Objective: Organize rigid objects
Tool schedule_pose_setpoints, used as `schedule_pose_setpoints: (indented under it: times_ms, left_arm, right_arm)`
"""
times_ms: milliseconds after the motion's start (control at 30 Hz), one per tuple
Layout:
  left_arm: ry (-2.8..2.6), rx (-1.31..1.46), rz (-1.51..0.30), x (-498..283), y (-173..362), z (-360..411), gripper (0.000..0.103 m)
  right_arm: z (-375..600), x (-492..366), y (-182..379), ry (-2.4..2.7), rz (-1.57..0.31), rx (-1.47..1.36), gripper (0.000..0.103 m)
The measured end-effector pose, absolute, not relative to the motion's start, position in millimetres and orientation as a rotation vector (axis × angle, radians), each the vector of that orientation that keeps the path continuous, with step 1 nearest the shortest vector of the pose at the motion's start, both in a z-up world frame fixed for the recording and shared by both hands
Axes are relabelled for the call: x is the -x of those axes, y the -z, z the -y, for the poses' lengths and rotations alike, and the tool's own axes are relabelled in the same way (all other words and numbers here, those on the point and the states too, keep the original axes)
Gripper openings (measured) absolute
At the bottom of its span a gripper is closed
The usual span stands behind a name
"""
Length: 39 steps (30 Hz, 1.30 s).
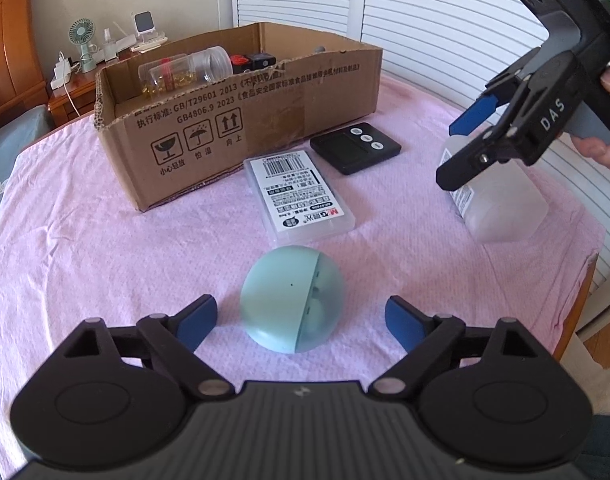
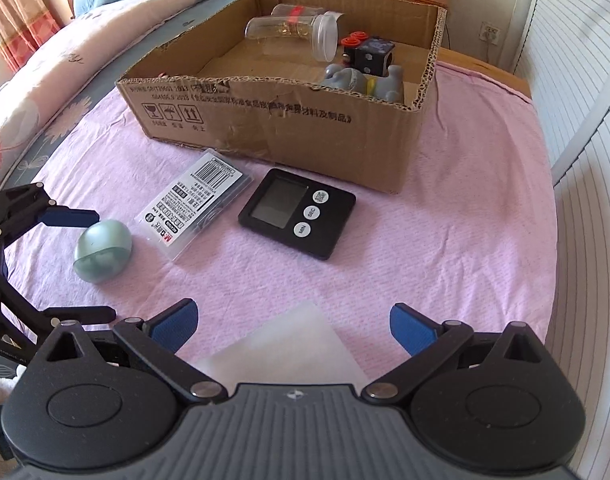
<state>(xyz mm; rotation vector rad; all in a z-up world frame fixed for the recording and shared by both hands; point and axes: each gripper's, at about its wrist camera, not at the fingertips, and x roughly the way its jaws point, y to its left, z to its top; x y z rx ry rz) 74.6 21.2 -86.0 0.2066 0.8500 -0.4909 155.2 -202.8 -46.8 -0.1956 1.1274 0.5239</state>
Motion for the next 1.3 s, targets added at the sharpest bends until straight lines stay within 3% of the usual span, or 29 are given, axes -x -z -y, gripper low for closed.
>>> schedule_pose_setpoints:
  times_ms: [433,667,833,1300]
  left_arm:
    - [0.497,-0.209,-0.85,-74,86,-21,0.091]
    - [0.507,-0.218,-0.857,-75,88,-19,0.097]
    - [0.503,-0.22,-0.865,-78,89,-20,0.102]
    - [0.502,-0.237,-0.913,-84,86,-16,0.102]
  right_arm:
    - [200,-116,44,-0.642,-1.222,0.245,0.103]
    - [186,-92,61,-0.473,-1.185,0.417,0.103]
    - [192,-96,67,-0.494,-1.209,0.372,0.103]
    - [195,-86,65,-0.463,-1.16,0.338,0.103]
